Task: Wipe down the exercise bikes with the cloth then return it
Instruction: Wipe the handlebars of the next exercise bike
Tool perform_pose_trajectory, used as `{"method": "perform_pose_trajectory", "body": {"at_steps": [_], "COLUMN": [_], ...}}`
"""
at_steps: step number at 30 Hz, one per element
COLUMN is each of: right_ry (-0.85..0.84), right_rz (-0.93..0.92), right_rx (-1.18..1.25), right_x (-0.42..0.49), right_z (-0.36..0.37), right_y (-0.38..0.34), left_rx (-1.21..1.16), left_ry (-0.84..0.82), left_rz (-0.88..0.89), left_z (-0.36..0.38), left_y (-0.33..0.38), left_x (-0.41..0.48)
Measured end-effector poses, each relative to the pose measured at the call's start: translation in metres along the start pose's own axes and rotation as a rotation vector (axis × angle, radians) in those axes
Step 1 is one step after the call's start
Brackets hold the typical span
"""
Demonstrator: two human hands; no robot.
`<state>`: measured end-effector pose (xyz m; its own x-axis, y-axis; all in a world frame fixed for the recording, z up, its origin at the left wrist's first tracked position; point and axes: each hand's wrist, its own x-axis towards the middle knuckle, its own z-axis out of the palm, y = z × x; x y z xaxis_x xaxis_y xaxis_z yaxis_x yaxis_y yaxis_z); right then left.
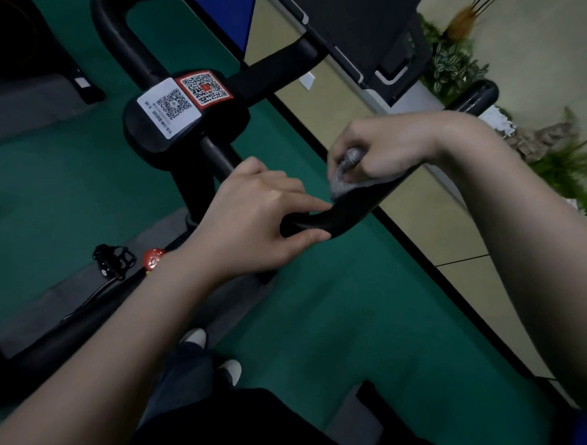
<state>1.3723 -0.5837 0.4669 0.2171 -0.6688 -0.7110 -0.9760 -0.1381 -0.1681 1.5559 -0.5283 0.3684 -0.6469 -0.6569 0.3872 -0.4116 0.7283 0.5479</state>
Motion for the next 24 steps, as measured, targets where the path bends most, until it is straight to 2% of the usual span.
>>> {"method": "perform_pose_trajectory", "body": {"at_steps": [4,7,9,11,14,17,21,24], "right_ry": [-0.129,-0.116,-0.031,0.086,0.27,0.582,1.078,1.266], "right_rz": [-0.045,0.05,0.132,0.136,0.034,-0.056,0.044,0.053], "right_rx": [0.1,0.022,-0.046,-0.053,0.028,0.058,0.119,0.17], "right_x": [0.004,0.006,0.004,-0.001,-0.015,-0.031,-0.029,-0.019], "right_z": [0.002,-0.008,-0.014,-0.012,0.015,0.05,0.086,0.111], "right_y": [-0.01,-0.001,0.008,0.012,0.007,0.01,0.021,0.015], "left_rx": [0.002,-0.009,-0.016,-0.015,-0.007,-0.012,-0.004,0.011], "left_ry": [0.001,-0.013,-0.022,-0.027,-0.032,-0.037,-0.071,-0.11], "left_rz": [0.005,0.001,-0.001,-0.009,-0.012,-0.019,-0.029,-0.039], "left_z": [0.0,-0.001,-0.001,-0.002,-0.001,0.0,-0.001,-0.004], "left_y": [-0.001,-0.002,-0.002,-0.002,-0.002,-0.002,-0.002,0.0], "left_x": [0.0,0.001,0.001,0.0,0.001,0.0,0.002,0.003]}}
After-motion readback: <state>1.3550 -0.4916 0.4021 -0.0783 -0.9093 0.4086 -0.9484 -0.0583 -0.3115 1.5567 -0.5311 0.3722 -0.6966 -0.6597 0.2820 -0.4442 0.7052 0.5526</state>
